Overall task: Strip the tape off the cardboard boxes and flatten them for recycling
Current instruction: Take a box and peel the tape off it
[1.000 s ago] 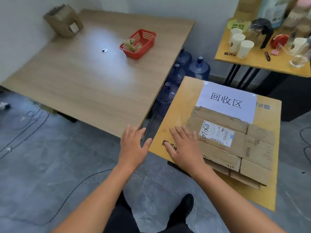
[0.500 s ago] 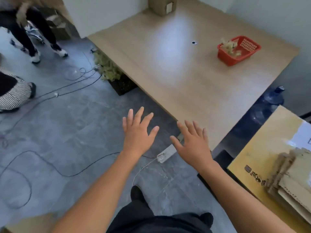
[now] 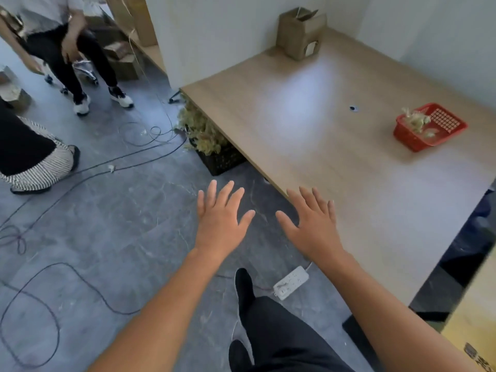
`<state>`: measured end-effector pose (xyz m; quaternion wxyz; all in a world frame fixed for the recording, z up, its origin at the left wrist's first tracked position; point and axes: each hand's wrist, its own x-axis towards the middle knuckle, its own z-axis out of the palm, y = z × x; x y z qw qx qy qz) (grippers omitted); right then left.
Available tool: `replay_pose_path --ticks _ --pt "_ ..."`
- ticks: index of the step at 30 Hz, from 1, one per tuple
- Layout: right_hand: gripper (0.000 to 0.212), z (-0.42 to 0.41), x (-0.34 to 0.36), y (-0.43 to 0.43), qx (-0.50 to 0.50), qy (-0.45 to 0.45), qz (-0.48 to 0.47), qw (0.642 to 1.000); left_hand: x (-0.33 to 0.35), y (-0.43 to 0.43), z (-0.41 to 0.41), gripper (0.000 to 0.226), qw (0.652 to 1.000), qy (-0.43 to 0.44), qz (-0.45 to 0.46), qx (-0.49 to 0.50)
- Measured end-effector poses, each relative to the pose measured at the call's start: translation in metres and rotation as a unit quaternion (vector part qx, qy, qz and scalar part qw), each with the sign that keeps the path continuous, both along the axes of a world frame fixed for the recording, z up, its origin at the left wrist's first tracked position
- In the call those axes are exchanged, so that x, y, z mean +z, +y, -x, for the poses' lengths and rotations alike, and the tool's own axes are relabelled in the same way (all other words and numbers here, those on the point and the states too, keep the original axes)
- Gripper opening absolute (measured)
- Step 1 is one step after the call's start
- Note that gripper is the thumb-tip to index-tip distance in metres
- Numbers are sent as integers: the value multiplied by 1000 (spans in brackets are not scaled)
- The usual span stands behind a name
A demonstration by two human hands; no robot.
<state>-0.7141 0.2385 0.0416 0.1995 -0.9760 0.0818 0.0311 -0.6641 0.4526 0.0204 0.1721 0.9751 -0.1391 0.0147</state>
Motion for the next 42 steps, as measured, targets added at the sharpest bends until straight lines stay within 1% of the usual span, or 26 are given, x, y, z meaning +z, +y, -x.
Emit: replay_pose_path --ticks 5,11,16,19,24,28,31,36,42 --pt "67 -88 -8 7 3 3 -8 1000 6 9 -101 65 998 -21 -57 -33" --pt "68 -193 0 5 -22 -2 -40 999 25 -6 -214 63 997 -9 -63 -33" --pt "69 -265 8 -8 -34 6 -19 999 31 -21 -292 65 998 -15 -46 -42" --pt "69 -301 9 -14 -51 14 -9 999 26 -31 -332 64 998 -5 -21 -54" --pt "70 -364 -5 -21 -98 17 9 995 7 -41 -419 63 993 26 -43 -110" --pt "71 -424 -19 -20 -157 23 20 987 1 -51 -505 61 986 19 -30 -160" --pt "72 -475 -22 -10 -207 41 25 977 4 -53 -569 60 980 23 -3 -200" --pt "72 -541 -16 -2 -246 33 30 968 11 -63 -658 59 971 3 15 -239" --pt "73 -612 -6 -25 -265 24 61 962 27 -113 -754 58 963 -20 22 -268"
